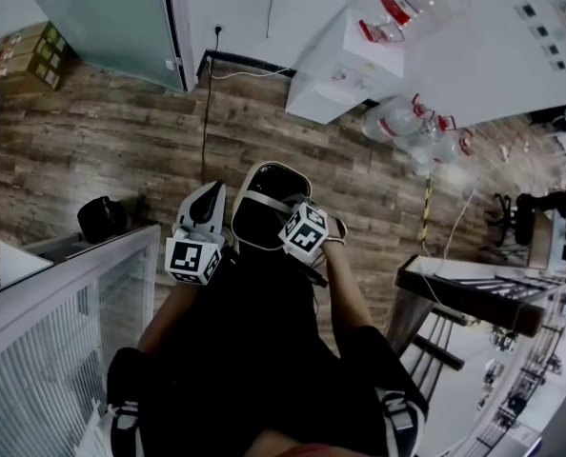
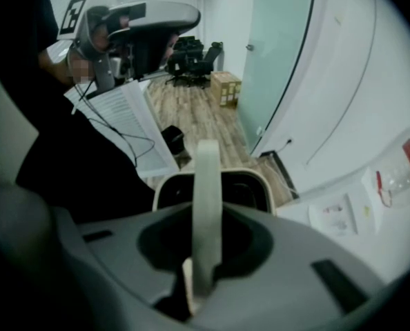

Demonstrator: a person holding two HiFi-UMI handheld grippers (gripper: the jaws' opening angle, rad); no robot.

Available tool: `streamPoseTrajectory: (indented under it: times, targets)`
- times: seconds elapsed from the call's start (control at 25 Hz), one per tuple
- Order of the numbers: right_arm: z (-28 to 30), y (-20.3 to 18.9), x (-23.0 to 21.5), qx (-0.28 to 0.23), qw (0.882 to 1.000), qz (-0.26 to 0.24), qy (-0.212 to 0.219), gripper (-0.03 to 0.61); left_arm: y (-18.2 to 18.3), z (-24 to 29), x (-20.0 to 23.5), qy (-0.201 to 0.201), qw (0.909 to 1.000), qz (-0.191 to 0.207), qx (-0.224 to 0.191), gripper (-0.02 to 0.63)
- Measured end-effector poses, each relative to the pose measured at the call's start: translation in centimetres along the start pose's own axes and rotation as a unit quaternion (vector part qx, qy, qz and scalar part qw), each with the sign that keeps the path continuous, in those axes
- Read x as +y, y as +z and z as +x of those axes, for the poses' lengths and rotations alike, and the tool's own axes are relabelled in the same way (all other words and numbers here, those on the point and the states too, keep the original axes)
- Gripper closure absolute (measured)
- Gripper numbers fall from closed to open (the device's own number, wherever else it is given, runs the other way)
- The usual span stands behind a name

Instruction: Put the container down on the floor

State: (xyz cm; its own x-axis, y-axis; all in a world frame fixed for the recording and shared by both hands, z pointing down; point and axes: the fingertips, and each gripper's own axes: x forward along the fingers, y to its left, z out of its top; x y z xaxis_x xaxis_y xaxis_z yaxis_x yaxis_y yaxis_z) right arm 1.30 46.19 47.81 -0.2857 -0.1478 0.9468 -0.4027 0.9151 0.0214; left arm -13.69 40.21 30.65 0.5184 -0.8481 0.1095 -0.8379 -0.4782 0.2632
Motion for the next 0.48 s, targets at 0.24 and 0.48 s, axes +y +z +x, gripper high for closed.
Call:
streamPoseTrajectory:
  times: [0.24,0.48]
  targets:
    - [1.0,1.6,-3.1,-0.004,1.000,-0.004,0.004,0.506,0.3,2.7,2.0,0.008,0.9999,0.003,0.008,0.583]
    - [2.2,2.7,-7.7,-0.004,1.000,-0.017,0.010,0.506,0.5,7.7,3.7,0.020,0.9996,0.001,0.019,0.583]
